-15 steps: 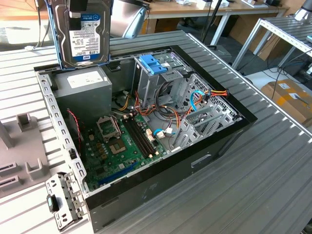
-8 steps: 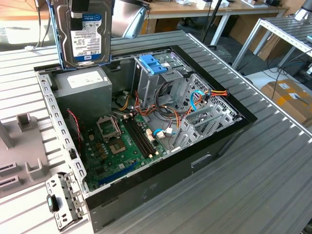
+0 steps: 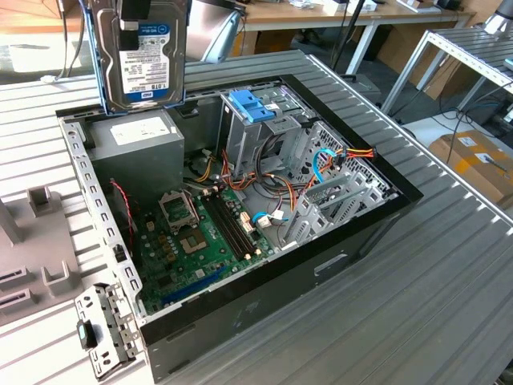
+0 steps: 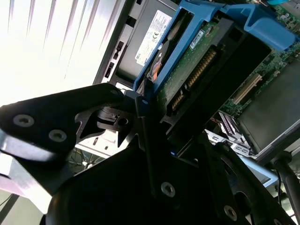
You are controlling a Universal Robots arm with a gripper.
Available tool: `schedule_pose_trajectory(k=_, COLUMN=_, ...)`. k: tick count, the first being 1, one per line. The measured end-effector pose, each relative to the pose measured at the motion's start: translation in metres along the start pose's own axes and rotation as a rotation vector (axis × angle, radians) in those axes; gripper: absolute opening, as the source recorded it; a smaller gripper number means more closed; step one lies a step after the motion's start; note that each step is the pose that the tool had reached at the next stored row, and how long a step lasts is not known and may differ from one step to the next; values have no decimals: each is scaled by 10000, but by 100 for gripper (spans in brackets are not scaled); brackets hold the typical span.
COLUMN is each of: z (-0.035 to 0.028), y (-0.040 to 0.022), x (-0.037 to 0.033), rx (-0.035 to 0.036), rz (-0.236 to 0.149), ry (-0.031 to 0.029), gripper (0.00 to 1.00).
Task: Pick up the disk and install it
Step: 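Pick up the disk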
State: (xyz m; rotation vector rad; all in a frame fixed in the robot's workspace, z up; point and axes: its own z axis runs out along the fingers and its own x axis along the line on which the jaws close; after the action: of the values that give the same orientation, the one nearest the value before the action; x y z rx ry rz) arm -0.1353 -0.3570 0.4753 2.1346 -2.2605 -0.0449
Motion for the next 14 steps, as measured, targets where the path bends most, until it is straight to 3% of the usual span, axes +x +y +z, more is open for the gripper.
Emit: schedule_pose_trajectory(k=14, z=0, y=-49, x=11, rx=0, rz=0, ry=0, gripper=36)
